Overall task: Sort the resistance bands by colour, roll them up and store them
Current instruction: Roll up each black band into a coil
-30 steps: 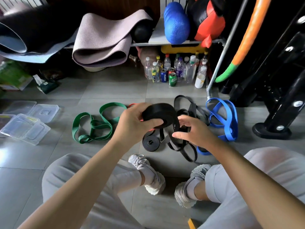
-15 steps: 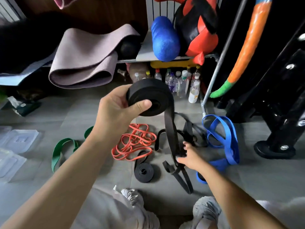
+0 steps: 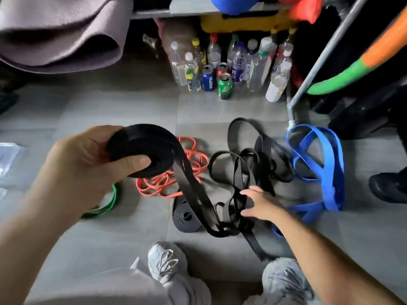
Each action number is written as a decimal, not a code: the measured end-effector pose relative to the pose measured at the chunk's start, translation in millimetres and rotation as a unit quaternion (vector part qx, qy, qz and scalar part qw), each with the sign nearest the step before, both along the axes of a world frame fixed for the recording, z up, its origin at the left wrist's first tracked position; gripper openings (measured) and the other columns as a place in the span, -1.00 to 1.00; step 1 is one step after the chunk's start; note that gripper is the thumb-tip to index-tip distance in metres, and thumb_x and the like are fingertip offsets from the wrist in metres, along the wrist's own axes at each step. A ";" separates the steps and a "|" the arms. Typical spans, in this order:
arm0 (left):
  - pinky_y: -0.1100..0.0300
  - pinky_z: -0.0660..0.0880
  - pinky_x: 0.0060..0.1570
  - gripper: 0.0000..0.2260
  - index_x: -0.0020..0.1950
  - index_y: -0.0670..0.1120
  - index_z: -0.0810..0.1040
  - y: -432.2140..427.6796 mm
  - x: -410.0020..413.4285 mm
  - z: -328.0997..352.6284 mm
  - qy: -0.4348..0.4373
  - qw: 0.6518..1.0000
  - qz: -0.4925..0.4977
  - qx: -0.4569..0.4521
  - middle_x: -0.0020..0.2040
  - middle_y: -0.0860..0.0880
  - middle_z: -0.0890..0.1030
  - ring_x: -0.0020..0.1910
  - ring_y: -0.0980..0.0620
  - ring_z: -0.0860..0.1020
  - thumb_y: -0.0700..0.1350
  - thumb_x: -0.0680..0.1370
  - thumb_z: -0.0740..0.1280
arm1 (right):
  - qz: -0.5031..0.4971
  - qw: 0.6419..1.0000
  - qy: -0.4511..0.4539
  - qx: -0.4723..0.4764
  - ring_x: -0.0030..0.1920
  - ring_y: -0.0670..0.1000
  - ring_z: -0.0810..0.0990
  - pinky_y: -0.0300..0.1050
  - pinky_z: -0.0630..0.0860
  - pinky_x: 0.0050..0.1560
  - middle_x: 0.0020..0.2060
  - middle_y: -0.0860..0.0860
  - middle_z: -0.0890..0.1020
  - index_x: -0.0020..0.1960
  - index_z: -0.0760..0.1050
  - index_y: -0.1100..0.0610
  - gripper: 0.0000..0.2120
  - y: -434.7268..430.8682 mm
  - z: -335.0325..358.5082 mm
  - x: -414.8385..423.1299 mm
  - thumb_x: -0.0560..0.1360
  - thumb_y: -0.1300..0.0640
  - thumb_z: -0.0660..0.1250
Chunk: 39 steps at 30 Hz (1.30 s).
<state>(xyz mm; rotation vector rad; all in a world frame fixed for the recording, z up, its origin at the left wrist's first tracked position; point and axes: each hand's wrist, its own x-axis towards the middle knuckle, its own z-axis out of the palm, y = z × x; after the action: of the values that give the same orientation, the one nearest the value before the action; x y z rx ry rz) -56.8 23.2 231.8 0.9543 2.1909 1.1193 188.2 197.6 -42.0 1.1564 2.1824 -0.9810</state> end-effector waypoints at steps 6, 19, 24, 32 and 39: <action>-0.25 0.53 0.04 -0.46 0.07 0.02 0.63 1.7 -16.2 -11.6 -0.016 0.999 -0.022 -0.036 -0.05 -0.05 0.69 -0.02 -0.17 0.64 0.10 0.11 0.52 | 0.084 0.989 -0.114 -0.054 0.36 0.09 0.38 -0.13 0.37 0.21 0.52 -0.06 -0.23 0.50 0.11 -0.06 -0.22 -62.2 -42.5 20.7 0.39 0.06 0.42; 0.38 0.52 -0.23 -0.56 0.02 0.11 0.62 18.3 -16.9 -11.4 -0.011 0.997 -0.036 -0.069 -0.25 0.14 0.67 -0.32 0.21 0.61 0.03 0.17 0.57 | -0.408 0.900 0.151 0.034 -0.04 0.07 0.54 -0.20 0.37 -0.18 -0.07 0.10 0.63 0.05 0.60 0.24 -0.76 11.1 -6.4 18.7 0.50 0.10 0.35; -0.14 0.51 0.12 -0.44 0.13 0.03 0.61 27.7 -5.5 8.2 -0.036 0.999 -0.015 -0.008 -0.02 -0.05 0.68 -0.02 -0.12 0.64 0.09 0.14 0.51 | -0.384 0.868 0.306 0.082 -0.10 -0.11 0.51 -0.30 0.39 -0.12 -0.11 0.05 0.65 0.05 0.63 0.20 -0.77 90.8 96.6 -17.9 0.45 0.10 0.40; -0.15 0.53 0.09 -0.78 -0.09 0.09 0.60 29.2 11.4 28.7 -0.018 0.997 0.046 0.062 -0.08 -0.08 0.66 -0.02 -0.23 0.62 -0.15 0.34 0.50 | -0.292 0.772 0.492 0.277 -0.17 -0.22 0.52 -0.37 0.38 -0.09 -0.24 -0.10 0.61 -0.07 0.64 0.14 -0.84 129.8 232.5 -49.2 0.45 0.09 0.35; 0.06 0.58 -0.13 -0.76 -0.14 0.12 0.60 28.0 29.4 46.7 -0.015 0.994 -0.004 0.111 -0.25 0.06 0.67 -0.25 0.00 0.61 -0.19 0.33 0.50 | -0.075 0.984 0.002 0.161 0.51 0.22 -0.11 0.13 0.08 0.46 0.50 0.23 -0.12 0.52 -0.06 0.05 0.03 52.4 181.8 -27.4 0.29 -0.16 0.50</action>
<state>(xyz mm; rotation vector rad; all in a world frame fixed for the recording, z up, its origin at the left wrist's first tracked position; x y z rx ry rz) -27.4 51.1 278.5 1.0283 2.0676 1.3858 160.8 250.0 139.8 1.4838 2.3437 -0.7031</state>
